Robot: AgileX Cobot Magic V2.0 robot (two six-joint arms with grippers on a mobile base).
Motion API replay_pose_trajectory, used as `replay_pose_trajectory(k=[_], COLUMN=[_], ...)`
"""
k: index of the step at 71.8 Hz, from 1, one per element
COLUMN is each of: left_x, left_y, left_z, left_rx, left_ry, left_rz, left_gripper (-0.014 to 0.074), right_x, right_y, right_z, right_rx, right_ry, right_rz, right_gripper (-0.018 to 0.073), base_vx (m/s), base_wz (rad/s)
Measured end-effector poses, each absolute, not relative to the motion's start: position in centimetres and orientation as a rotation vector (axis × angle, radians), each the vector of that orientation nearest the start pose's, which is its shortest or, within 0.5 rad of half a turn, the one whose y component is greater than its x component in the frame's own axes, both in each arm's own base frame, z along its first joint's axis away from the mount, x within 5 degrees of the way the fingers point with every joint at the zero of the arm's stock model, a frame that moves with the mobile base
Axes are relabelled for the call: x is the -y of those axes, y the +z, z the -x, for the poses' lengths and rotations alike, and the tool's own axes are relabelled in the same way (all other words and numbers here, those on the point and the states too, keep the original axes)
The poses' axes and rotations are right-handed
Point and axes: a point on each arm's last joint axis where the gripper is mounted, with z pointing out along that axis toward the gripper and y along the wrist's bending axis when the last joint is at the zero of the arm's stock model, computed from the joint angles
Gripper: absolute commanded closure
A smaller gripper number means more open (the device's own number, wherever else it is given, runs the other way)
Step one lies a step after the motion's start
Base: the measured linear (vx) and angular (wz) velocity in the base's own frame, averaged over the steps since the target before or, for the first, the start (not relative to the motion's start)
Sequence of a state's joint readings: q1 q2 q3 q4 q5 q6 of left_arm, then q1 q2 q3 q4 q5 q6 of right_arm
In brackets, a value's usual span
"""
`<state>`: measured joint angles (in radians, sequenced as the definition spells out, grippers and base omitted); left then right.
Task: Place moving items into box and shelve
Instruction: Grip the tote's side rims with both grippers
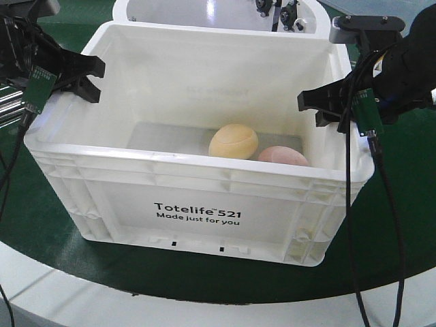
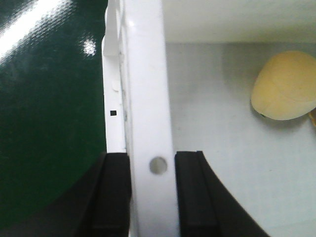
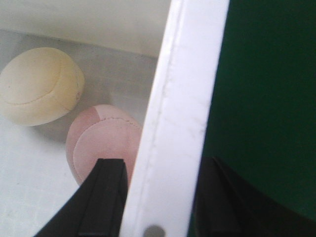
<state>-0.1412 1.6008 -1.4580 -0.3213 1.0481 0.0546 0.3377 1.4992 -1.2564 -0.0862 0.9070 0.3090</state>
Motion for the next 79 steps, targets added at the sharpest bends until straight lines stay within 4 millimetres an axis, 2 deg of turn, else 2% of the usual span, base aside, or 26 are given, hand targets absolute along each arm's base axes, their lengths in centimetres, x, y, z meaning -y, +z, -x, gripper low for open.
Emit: replay_pose_trajectory(k=[17,35,60,79], left_x=[7.2,7.0,6.9,7.0], left_y=[33.6,34.6,37.3,39.2], left_z=[-33.2,-32.4,-31.1,-30.3], left_rx=[-2.65,-2.593,-2.46,-2.345], left_ry=[-0.476,-0.45,-0.46,-0.461], left_rz=[-0.177,-0.181,-0.151,-0.15], left_gripper=[0.0599,0.0599,0.0599,0.0598], right_x=[-9.7,-9.6,-8.9,-8.3], right_y=[31.1,31.7,36.2,38.5], right_z=[-29.9,-29.6,-27.6,-26.6], right_rx=[-2.621,-2.571,-2.339,-2.205], right_ry=[0.093,0.105,0.179,0.184], right_rz=[0.106,0.115,0.095,0.09], right_gripper=[0.0568,0.0565,0.0565,0.0565], base_vx=[0.0,0.0,0.0,0.0], base_wz=[0.0,0.0,0.0,0.0])
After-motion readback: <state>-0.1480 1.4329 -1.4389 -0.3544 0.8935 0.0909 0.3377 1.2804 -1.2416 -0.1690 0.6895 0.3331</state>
